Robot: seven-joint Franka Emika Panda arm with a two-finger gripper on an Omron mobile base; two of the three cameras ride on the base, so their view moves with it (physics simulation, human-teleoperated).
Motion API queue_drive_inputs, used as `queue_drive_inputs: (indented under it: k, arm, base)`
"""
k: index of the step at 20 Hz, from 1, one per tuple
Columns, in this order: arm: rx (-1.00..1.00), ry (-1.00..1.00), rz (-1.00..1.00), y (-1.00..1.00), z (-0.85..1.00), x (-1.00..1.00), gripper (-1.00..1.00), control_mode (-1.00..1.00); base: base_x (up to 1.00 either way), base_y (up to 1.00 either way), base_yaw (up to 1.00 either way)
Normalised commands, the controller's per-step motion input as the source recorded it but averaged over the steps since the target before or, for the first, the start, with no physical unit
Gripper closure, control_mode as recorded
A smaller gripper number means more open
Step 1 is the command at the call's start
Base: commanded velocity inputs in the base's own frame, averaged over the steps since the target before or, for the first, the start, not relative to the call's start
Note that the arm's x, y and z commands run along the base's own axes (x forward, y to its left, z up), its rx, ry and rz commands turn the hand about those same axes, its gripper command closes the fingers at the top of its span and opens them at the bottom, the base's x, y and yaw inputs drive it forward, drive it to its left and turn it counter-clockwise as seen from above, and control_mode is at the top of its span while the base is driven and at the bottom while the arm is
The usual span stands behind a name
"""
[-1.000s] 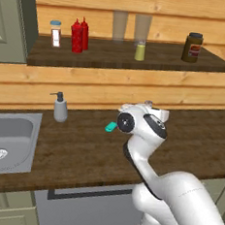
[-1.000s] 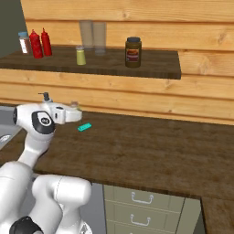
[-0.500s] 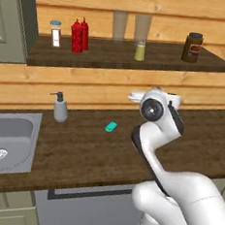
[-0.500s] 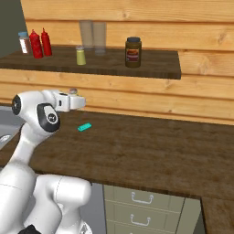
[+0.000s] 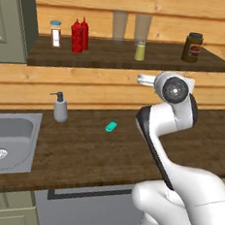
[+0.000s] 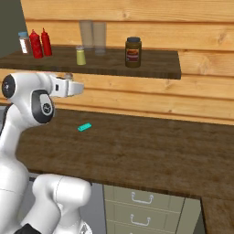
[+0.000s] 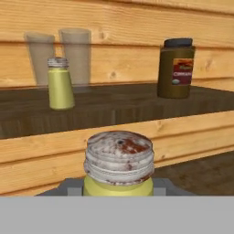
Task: Put the shaker and condiment bottle from the counter next to their counterparts in the cabinet.
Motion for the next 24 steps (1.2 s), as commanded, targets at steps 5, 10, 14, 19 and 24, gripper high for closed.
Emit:
queue_drive_inputs:
  k: [5, 10, 14, 19, 24]
  arm:
    - [0.05, 0.00, 0.02, 0.05, 0.62, -0.35, 1.00, -1.00]
    - [0.01, 0.03, 0.03, 0.18, 0.51, -0.10, 1.00, -1.00]
    - [-0.05, 0.07, 0.14, 0.41, 0.24, 0.00, 1.00, -1.00]
    - [-0.13, 0.00, 0.08, 0.56, 0.00, 0.06, 1.00, -1.00]
    - [-0.07, 0.00, 0.01, 0.35, 0.02, 0.22, 1.00, -1.00]
  base:
    - [0.00, 0.00, 0.00]
    - [0.00, 0.00, 0.00]
    - [0.00, 0.00, 0.00]
    - [0.00, 0.00, 0.00]
    - [0.00, 0.00, 0.00]
